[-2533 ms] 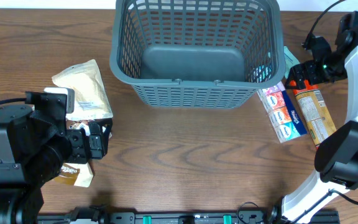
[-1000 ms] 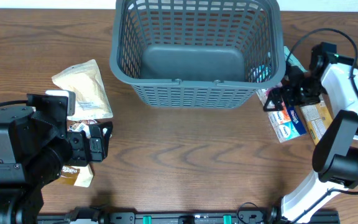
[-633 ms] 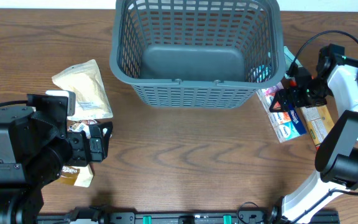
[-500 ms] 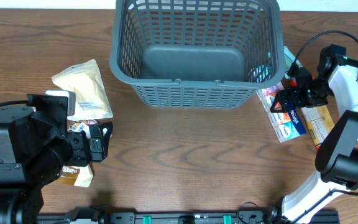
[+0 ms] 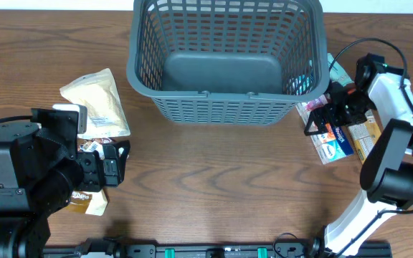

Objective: Pack container
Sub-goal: 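Close the right gripper on the tissue pack and lift it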

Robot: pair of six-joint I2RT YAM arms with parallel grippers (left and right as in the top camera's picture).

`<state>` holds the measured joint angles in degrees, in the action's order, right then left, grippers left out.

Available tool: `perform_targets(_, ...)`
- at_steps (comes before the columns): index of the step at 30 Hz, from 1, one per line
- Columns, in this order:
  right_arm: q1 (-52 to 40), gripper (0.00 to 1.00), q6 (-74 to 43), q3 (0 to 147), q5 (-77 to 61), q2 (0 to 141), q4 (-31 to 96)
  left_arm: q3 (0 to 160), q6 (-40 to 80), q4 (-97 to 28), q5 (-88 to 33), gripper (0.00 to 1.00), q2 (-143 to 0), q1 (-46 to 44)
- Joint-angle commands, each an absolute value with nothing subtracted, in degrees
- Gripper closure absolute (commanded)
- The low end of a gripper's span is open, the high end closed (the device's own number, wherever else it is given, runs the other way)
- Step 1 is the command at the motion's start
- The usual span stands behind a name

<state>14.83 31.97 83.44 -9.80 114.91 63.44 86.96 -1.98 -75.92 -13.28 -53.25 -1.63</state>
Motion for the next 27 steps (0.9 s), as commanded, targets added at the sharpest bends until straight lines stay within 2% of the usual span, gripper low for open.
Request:
perform_targets(1,14.3,0.07,32.9,83.0,-10.5,115.6,63.4,87.4,-2.8,-76.1,-12.8,0.01,-53.5,-1.8)
perform_targets(8,14.3,0.11,32.9,82.3,-10.5,115.8,62.6,87.4,-2.8,-76.1,-12.8,0.01,-53.5,-1.8)
perform_targets(15,14.3,0.35,32.8,81.2,-10.5,115.9,61.2,87.4,-2.8,-76.1,-12.8,0.01,-53.5,-1.8)
perform_targets(21,14.3,0.65,32.4,81.1,-11.0,115.9,60.3,87.4,-2.8,-76.1,-12.8,0.01,-53.5,-1.8)
perform_targets(25,14.3,0.98,31.3,81.1,-11.0,115.9,59.9,87.4,-2.8,-76.1,-12.8,0.01,-53.5,-1.8)
perform_targets(27,14.3,0.99,30.3,81.1,-11.0,115.9,59.5,87.4,-2.8,-76.1,-12.8,0.01,-53.5,-1.8)
